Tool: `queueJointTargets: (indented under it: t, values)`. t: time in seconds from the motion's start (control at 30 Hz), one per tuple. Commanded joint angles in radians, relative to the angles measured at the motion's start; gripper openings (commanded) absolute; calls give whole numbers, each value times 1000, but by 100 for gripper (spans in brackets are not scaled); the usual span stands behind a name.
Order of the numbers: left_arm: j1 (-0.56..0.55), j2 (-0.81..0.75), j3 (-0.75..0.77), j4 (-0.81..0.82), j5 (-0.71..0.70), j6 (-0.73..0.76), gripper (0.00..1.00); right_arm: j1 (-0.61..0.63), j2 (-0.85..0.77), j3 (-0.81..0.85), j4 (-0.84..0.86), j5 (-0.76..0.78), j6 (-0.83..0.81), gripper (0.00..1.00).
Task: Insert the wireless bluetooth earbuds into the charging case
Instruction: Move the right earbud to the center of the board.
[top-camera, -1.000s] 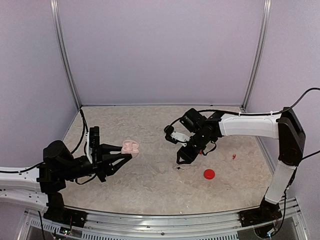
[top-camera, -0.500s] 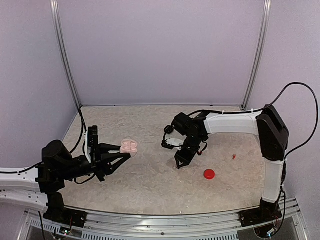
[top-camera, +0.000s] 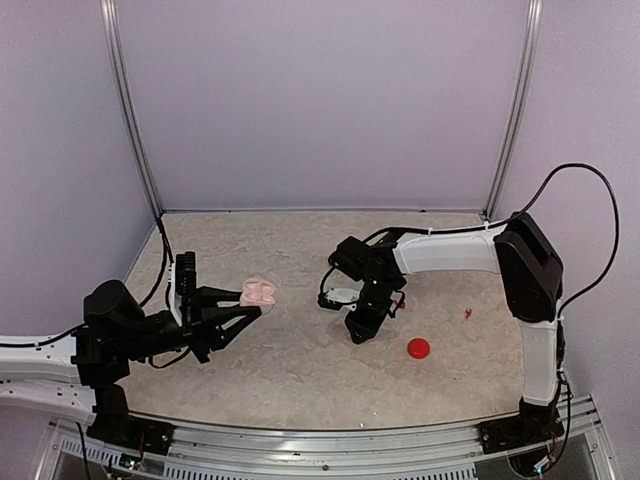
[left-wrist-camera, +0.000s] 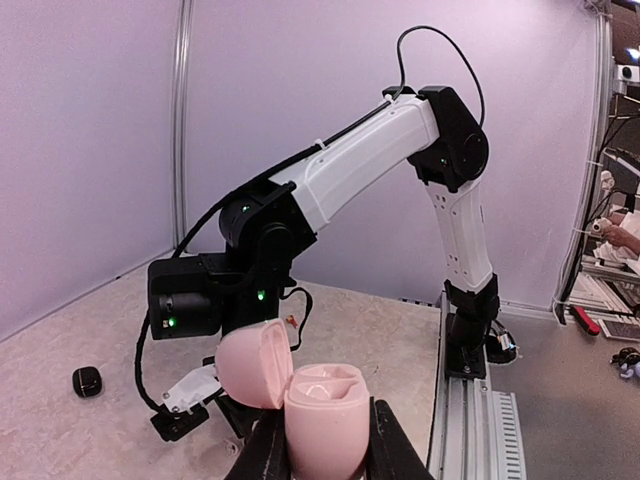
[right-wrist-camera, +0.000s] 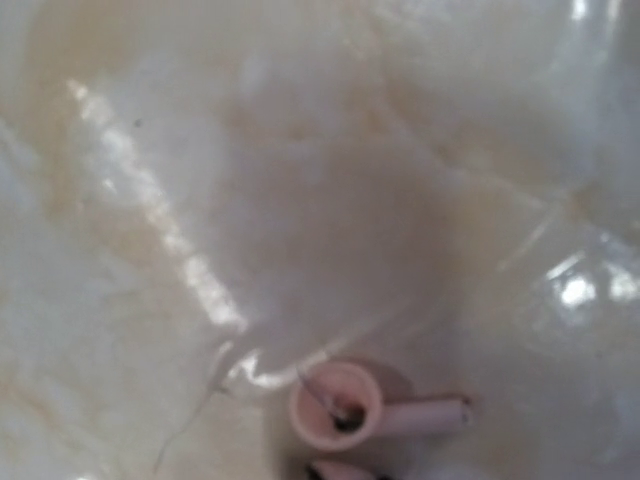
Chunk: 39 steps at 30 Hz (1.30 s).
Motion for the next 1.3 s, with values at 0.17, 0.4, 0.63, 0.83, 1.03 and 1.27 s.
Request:
queueJointTargets:
  t: [0.17, 0.4, 0.63, 0.83, 1.03, 1.27]
  values:
    - [7, -27, -19, 18, 8, 12, 10, 40, 33, 13, -42, 51, 0, 18]
    - [8, -34, -21, 21, 16, 4, 10, 94, 26, -58, -62, 56, 42, 15]
    - [11, -75, -54, 40, 8, -28, 10, 94, -18, -146, -45, -32, 52, 15]
    - [10, -106, -37, -51, -6, -17, 10, 89, -49, -155, -49, -7, 62, 15]
    - [11, -114, -32, -71, -14, -14, 10, 94, -53, -132, -78, -21, 75, 16]
    - [10, -113, -14, -96, -8, 7, 10, 108, -31, -125, -122, -39, 115, 16]
